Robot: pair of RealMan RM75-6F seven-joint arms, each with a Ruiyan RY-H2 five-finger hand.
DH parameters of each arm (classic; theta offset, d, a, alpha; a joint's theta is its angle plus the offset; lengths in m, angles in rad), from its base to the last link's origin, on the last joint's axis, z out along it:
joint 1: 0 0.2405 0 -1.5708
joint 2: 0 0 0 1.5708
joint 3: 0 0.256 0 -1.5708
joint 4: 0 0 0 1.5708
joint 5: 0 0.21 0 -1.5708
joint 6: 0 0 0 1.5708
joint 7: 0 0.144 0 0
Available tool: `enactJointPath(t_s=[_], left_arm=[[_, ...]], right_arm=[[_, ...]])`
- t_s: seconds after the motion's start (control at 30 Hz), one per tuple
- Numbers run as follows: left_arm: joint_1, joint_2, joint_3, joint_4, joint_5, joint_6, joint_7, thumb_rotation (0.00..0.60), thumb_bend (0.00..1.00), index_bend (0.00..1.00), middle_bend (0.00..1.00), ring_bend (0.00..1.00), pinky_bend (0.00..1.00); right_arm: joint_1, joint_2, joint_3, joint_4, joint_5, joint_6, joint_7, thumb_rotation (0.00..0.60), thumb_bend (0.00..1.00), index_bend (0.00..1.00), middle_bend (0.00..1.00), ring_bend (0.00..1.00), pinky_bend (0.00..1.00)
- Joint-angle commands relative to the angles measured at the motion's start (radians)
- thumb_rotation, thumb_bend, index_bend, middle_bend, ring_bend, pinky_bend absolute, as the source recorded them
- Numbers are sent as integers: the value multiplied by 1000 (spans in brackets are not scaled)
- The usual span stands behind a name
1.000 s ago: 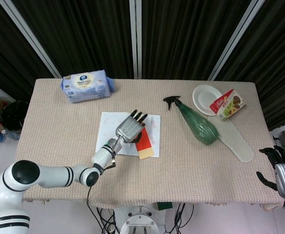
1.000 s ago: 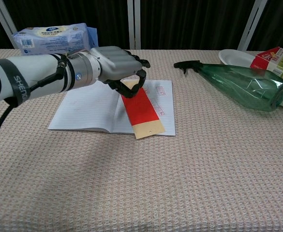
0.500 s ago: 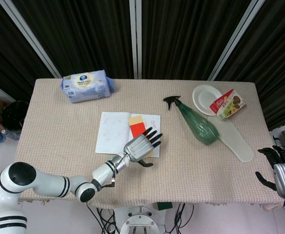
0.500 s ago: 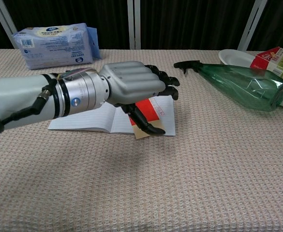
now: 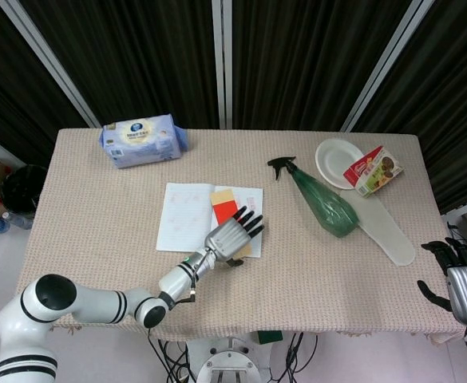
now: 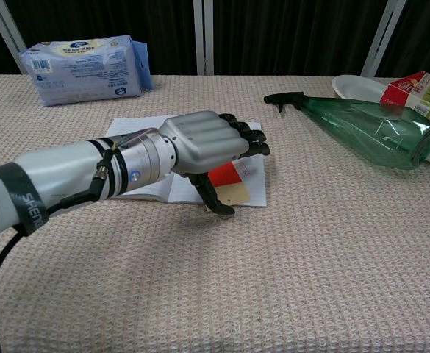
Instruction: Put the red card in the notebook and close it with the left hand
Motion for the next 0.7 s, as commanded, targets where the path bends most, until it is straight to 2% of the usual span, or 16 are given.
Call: enactJointPath(t_s=[0.03,0.23,0.43,0.57,0.7], left_arm=[[4,-5,-2,10,-3,-11,-2,350,143,72,0,0,65],[14,-7,-7,27,-2,-11,4,359,141,72,0,0,65],[36,35,-12,-1,-25,-7,3,370,140,72,0,0,65],[46,55,-10,-13,-52,-13,13,398,140,73,0,0,65],[57,74,-8,-31,-74,-6,24,461,140,73,0,0,66]], right_arm=[[1,1,1,-2,1,-1,-2,600,174,276,236,144,224],[4,0,1,-5,2,-7,-7,600,174,275,236,144,224],[5,-2,1,-3,5,-10,-5,600,174,275,236,144,224],[6,-4,1,-1,2,-10,-4,600,173,275,236,144,224],[6,-4,0,-1,-1,-8,-3,600,173,275,237,144,224]])
